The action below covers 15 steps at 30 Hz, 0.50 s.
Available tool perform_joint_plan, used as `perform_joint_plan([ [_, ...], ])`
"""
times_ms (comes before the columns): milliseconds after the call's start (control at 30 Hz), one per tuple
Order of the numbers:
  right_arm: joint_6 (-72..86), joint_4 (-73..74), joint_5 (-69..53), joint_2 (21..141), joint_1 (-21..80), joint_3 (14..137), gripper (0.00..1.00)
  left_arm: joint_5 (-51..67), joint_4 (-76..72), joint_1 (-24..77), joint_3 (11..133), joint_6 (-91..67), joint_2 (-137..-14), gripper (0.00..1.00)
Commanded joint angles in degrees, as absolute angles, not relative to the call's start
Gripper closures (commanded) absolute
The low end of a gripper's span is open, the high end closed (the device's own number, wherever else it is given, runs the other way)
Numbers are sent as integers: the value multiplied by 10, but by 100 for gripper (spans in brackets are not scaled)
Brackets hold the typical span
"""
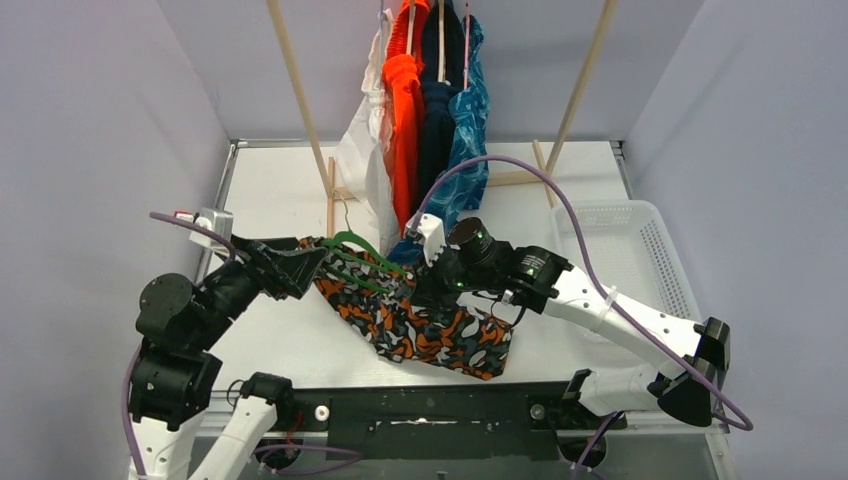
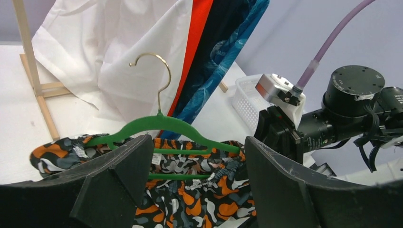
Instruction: Remove the shorts from the hanger
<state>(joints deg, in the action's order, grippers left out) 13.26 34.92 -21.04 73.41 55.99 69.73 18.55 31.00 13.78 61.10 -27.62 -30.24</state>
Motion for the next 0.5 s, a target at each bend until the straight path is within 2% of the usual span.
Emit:
perform_joint_plan([
  [0,156,222,-197,722,578,684,100,197,314,136,572,-269,-284,30],
  [200,182,131,-213,686,613,620,100,221,254,136,519,-276,-303,31],
  [333,181,132,-199,683,633,612,100,233,194,137,489,-288,-322,38],
  [467,186,127,-186,665,643,599,100,235,195,137,482,-273,-349,47],
])
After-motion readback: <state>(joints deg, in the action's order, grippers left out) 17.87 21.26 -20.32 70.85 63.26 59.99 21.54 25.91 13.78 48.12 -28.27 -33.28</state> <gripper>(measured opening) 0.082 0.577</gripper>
